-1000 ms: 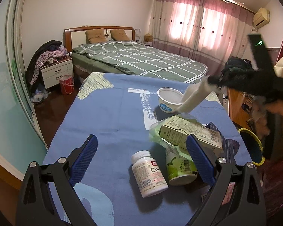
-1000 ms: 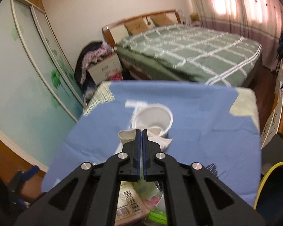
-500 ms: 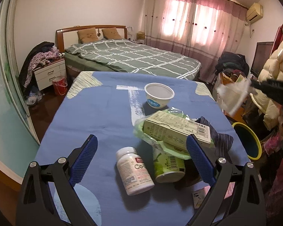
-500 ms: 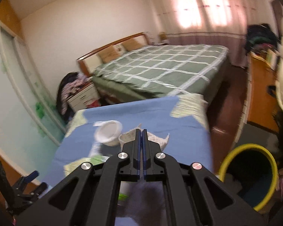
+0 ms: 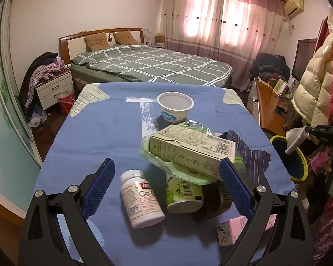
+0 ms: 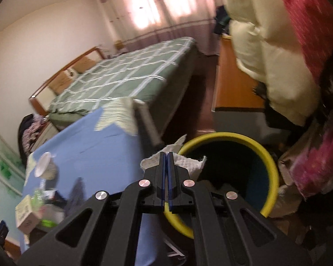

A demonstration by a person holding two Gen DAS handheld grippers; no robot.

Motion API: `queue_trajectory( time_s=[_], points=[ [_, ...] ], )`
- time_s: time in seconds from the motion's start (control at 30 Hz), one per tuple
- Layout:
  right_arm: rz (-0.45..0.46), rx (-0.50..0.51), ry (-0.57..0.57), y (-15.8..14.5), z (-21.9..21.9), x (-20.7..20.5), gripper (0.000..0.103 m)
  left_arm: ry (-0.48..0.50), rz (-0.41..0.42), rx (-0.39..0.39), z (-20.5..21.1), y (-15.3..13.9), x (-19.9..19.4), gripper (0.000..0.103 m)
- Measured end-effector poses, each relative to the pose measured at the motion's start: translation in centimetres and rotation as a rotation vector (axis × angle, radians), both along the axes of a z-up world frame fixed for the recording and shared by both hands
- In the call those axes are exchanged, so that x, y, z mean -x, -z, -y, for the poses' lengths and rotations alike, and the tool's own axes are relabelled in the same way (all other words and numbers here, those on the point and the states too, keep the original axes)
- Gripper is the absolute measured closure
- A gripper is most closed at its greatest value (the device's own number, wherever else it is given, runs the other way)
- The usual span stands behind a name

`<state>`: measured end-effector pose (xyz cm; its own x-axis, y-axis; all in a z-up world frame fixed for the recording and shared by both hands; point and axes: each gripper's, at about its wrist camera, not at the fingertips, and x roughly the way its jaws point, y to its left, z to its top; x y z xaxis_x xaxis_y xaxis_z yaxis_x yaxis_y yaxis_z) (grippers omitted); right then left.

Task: Collect trash
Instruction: 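Carry the tissue to the bin and open the right gripper, then grasp the white pill bottle with the left gripper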

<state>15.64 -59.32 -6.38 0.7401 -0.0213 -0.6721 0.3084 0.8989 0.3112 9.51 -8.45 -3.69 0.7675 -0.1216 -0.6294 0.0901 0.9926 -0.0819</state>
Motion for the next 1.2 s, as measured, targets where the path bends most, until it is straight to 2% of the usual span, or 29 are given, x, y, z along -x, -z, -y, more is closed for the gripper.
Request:
queue_trajectory(
  time_s=[0.1,0.27,0.43,0.53,1.0,1.2],
  points=[
    [-0.026,0.006,0.049,1.3,0.9,-0.1,0.100,0.006,-0.001,-0.007,0.2,0.0,0.1,0.010],
    [-0.049,0.013,0.094,2.6,1.6,0.3,0.088,0.006,-0.004,-0.015,0.2,-0.1,0.0,0.010],
    [-0.036,0.016,0.085,2.7,0.6,1.3,0.086,0.000,-0.016,-0.031,-0.1,0.5,0.1,0.010],
    [-0.014,0.030,0.075,2.4,-0.5,2.1,0.080,-0.009,-0.041,-0.049,-0.5,1.3,0.0,0.010],
    [0.033,0.019,-0.003,0.8,-4.0,3.0,0.079,-0.040,-0.141,-0.116,-2.7,5.6,1.0,0.010],
    [0.035,0.012,-0.018,0.9,-4.5,3.0,0.079,-0.043,-0.182,-0.095,-3.3,7.1,0.6,0.019]
  ],
)
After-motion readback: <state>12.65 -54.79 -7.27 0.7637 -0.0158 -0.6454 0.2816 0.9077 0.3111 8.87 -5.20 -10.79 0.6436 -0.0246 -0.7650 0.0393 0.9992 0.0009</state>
